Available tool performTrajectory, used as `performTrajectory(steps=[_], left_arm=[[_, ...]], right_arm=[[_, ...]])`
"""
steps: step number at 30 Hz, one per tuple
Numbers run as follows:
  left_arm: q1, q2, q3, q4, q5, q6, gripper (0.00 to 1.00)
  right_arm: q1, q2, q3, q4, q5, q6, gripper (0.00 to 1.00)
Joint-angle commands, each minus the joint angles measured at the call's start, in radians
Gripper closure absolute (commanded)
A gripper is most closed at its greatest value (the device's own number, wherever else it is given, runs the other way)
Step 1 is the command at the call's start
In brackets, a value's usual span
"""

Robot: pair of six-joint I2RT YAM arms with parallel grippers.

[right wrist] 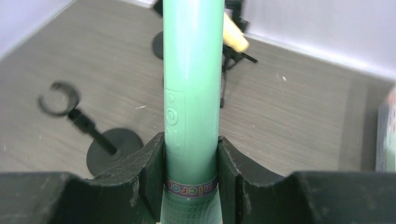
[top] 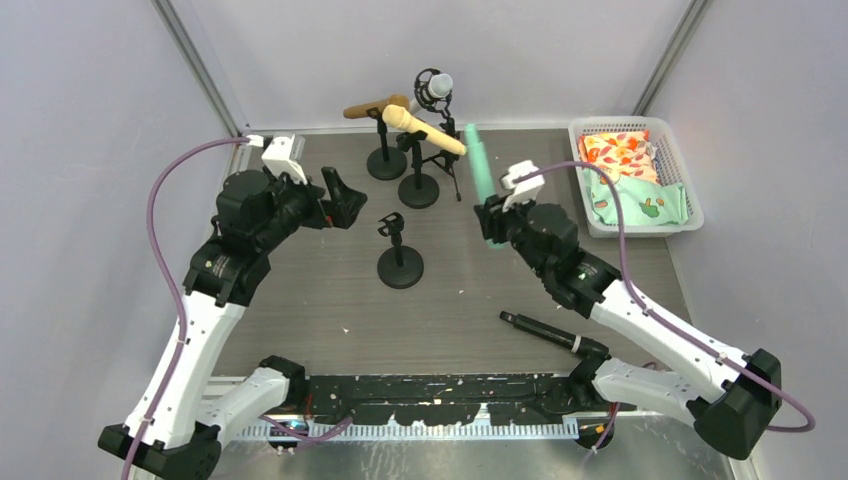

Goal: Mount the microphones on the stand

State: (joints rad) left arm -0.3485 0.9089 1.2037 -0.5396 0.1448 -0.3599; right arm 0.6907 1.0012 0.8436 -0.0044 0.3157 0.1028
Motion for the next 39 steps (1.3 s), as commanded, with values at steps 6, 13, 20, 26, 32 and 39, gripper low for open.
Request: performTrajectory(steps=[6,13,20,26,32,39], left_arm=[[0.003,0.027,0.085,0.081,0.192,0.027,0.0],[-0.004,0.034,0.095,0.09,0.222,0.03,0.0],[-0.015,0.024,0.069,0.146,0.234,0.063,0.08],[-0.11,0.128,0.177,0.05,0.229,0.168,0.1],[-0.256,0.267,0.292,-0.063,0.21,0.323,0.03],[-0.299,0.382,0.38,-0.208,0.23,0.46,0.09]], right_arm=[[0.258,-0.023,0.045,0.105,0.004,-0.634,0.99],[0.307,-0.023,0.075,0.029,0.016,-0.818,0.99],[0.352,-0.028,0.082,-0.05,0.045,-0.943,0.99],[0.388,-0.024,0.019,-0.019,0.107,-1.181,0.99],[0.393,-0.046,-0.053,0.106,0.047,-1.428,0.99],[0.394,-0.08,-0.032,0.069,0.037,-1.529,0.99]])
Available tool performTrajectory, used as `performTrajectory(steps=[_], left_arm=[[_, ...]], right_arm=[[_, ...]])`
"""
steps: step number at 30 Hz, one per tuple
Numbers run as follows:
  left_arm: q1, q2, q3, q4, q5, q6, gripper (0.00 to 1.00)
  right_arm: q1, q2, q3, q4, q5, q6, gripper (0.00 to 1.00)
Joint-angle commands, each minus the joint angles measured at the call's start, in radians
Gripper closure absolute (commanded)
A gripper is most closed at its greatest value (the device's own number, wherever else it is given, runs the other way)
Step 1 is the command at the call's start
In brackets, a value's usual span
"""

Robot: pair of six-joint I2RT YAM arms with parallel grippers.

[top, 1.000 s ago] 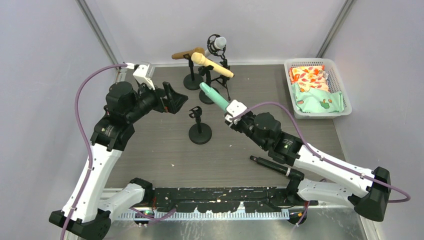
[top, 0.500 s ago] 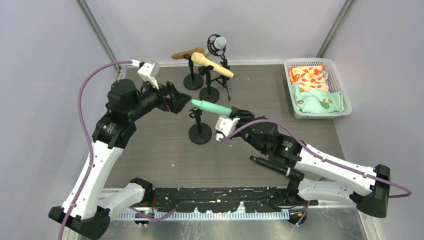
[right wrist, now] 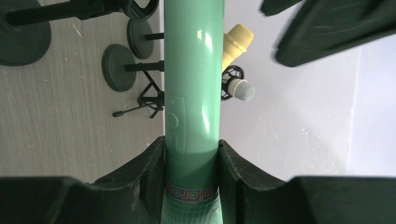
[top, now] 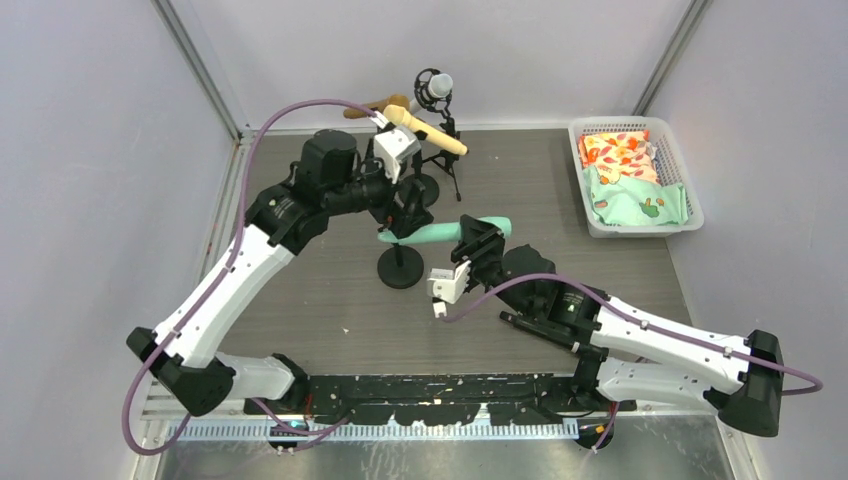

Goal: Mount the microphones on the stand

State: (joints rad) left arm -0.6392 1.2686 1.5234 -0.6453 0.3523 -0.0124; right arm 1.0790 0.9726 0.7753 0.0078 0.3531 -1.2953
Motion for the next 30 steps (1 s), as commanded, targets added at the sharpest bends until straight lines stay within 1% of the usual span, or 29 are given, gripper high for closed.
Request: performTrajectory(steps=[1,5,11,16,18,19,20,21,23,24,25,26,27,29,30], left_arm=[[-0.012,0.031,0.064,-0.114,0.028,0.123,0.09],[-0.034,0.06,0.066,-0.154,0.076,0.147,0.1],[-0.069,0.131,0.117,-0.251,0.049,0.184,0.22],[-0.094,0.147,0.115,-0.268,0.035,0.202,0.33],[-0.1,0.152,0.115,-0.272,0.032,0.208,0.34],[-0.104,0.155,0.114,-0.273,0.03,0.211,0.36],[-0.105,0.157,0.112,-0.272,0.031,0.212,0.4],[-0.106,0.16,0.112,-0.272,0.03,0.213,0.47],[-0.106,0.165,0.113,-0.272,0.028,0.215,0.63],[-0.107,0.168,0.113,-0.27,0.025,0.215,0.73],[-0.107,0.167,0.113,-0.266,0.018,0.215,0.87],[-0.108,0.165,0.113,-0.26,0.008,0.213,0.94],[-0.108,0.161,0.112,-0.252,-0.008,0.209,0.99],[-0.108,0.147,0.099,-0.227,-0.042,0.201,1.0],[-0.108,0.138,0.094,-0.21,-0.061,0.198,1.0]], right_arm=[[0.007,-0.058,0.041,0.049,0.0,-0.138,0.99],[0.006,-0.063,0.058,0.038,-0.014,-0.158,0.99],[0.006,-0.047,0.079,0.046,-0.024,-0.19,0.99],[0.006,-0.043,0.085,0.047,-0.028,-0.198,0.99],[0.008,-0.042,0.088,0.046,-0.023,-0.201,0.98],[0.007,-0.043,0.09,0.046,-0.022,-0.2,0.98],[0.007,-0.043,0.09,0.046,-0.023,-0.199,0.97],[0.008,-0.045,0.09,0.047,-0.023,-0.197,0.97],[0.007,-0.045,0.088,0.049,-0.021,-0.195,0.95],[0.006,-0.046,0.087,0.05,-0.017,-0.191,0.94],[0.007,-0.045,0.085,0.052,-0.015,-0.187,0.88],[0.008,-0.046,0.083,0.057,-0.015,-0.176,0.81],[0.007,-0.05,0.08,0.062,-0.017,-0.163,0.7],[0.007,-0.058,0.071,0.083,-0.019,-0.127,0.41],[0.007,-0.064,0.067,0.093,-0.019,-0.116,0.32]])
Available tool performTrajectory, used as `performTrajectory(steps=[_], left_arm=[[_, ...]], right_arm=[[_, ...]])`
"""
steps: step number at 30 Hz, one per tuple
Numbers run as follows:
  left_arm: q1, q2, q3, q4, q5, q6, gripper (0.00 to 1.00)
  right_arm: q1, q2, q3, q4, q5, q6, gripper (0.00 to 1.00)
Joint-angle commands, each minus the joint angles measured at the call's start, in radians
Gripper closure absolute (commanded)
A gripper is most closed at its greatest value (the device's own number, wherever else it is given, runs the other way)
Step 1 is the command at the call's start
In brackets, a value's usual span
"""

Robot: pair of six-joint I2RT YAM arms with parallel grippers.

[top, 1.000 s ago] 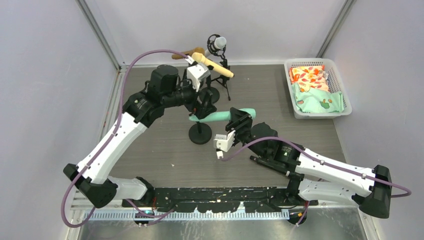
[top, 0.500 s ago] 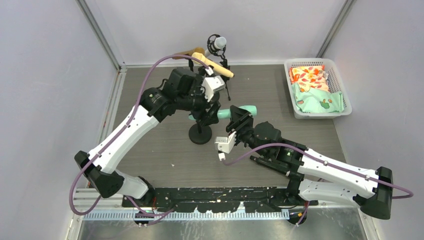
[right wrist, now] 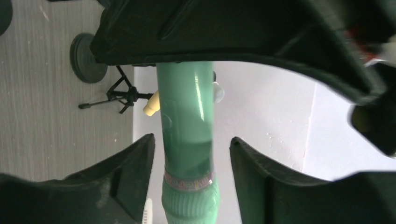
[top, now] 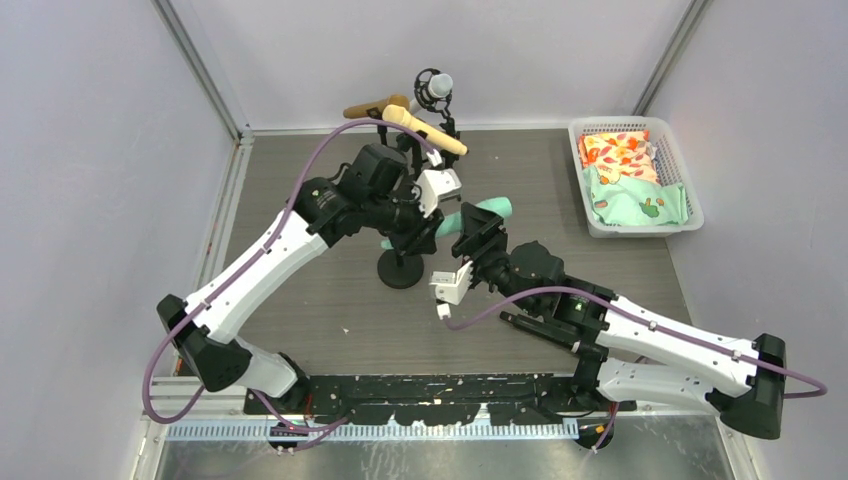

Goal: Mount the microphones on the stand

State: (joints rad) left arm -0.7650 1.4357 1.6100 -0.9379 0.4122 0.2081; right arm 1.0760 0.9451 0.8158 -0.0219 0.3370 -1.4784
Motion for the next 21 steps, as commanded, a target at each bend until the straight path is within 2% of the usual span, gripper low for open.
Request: performTrajectory(steps=[1,5,12,15,16,18,21], left_arm=[[0.018,-0.039,-0.007,0.102,-0.142,-0.027,1.0],[0.02,-0.083,-0.061,0.204,-0.238,-0.058,1.0],[0.033,-0.171,-0.159,0.357,-0.327,-0.12,1.0],[0.043,-0.23,-0.248,0.475,-0.351,-0.172,1.0],[0.045,-0.248,-0.277,0.52,-0.35,-0.193,1.0],[0.047,-0.285,-0.327,0.611,-0.348,-0.243,1.0],[0.047,-0.327,-0.396,0.714,-0.345,-0.31,1.0]], right_arm=[[0.011,-0.043,0.022,0.136,-0.001,0.088,0.27],[0.009,-0.073,0.004,0.178,0.003,0.156,0.16],[0.009,-0.163,-0.052,0.317,0.015,0.372,0.11],[0.009,-0.164,-0.058,0.47,0.167,0.648,0.11],[0.009,-0.158,-0.04,0.475,0.241,0.764,0.1],[0.007,-0.153,0.025,0.381,0.344,0.955,0.05],[-0.002,-0.132,0.084,0.302,0.376,1.2,0.03]])
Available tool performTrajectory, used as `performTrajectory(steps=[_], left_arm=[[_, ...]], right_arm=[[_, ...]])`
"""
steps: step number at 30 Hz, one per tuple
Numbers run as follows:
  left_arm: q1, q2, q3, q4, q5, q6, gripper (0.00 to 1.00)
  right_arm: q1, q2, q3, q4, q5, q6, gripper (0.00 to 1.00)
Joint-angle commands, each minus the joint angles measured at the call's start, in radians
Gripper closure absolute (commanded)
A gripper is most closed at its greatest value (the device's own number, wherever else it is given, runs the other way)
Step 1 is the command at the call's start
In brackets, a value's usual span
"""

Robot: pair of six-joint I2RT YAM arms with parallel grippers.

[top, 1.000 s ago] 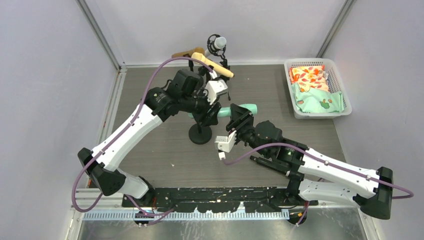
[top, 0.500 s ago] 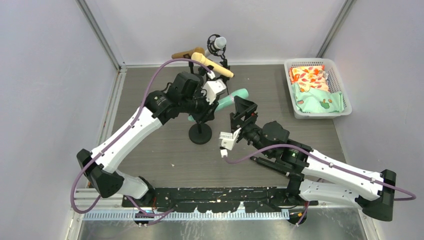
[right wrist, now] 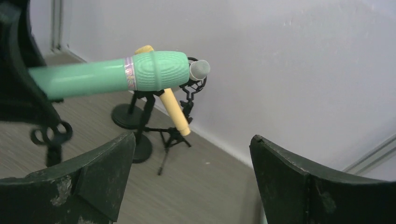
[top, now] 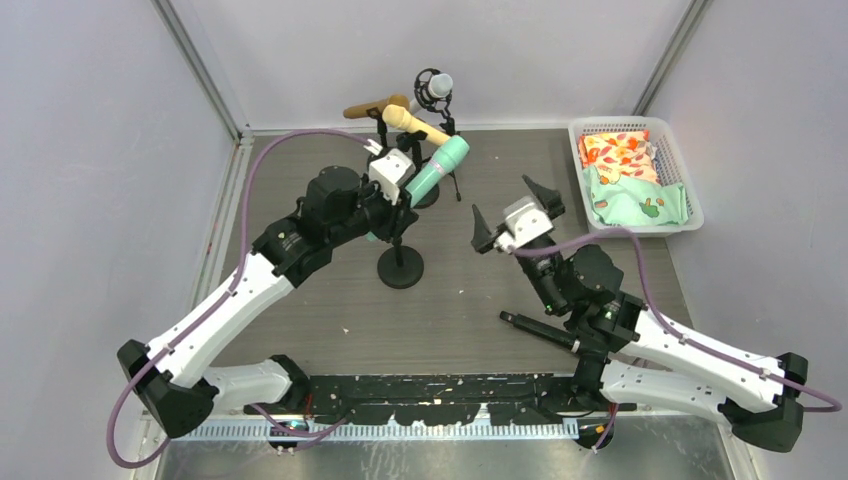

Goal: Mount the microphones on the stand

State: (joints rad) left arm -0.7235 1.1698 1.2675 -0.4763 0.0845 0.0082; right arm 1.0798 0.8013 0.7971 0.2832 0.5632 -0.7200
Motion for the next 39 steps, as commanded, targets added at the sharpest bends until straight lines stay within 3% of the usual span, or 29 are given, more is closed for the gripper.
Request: performTrajectory(steps=[1,7,12,16,22,26,39], left_arm=[[0.006,-0.082,-0.08,0.293,-0.021,-0.13,1.0],[0.006,-0.159,-0.208,0.492,-0.045,-0.244,1.0],[0.005,-0.185,-0.258,0.564,-0.031,-0.305,1.0],[0.006,-0.19,-0.287,0.599,-0.024,-0.327,1.0],[0.006,-0.194,-0.283,0.567,-0.03,-0.333,1.0],[0.006,-0.205,-0.29,0.554,-0.064,-0.327,1.0],[0.006,-0.193,-0.28,0.552,0.005,-0.341,1.0]], right_arm=[[-0.008,0.021,0.124,-0.036,0.15,0.517,0.03],[-0.04,0.112,0.26,-0.212,0.145,0.948,0.03],[-0.116,0.19,0.326,-0.269,-0.055,1.3,0.03],[-0.187,0.244,0.308,-0.151,-0.248,1.445,0.04],[-0.195,0.306,0.307,-0.057,-0.321,1.47,0.05],[-0.197,0.331,0.333,-0.095,-0.318,1.436,0.05],[-0.217,0.419,0.386,-0.114,-0.398,1.486,0.05]])
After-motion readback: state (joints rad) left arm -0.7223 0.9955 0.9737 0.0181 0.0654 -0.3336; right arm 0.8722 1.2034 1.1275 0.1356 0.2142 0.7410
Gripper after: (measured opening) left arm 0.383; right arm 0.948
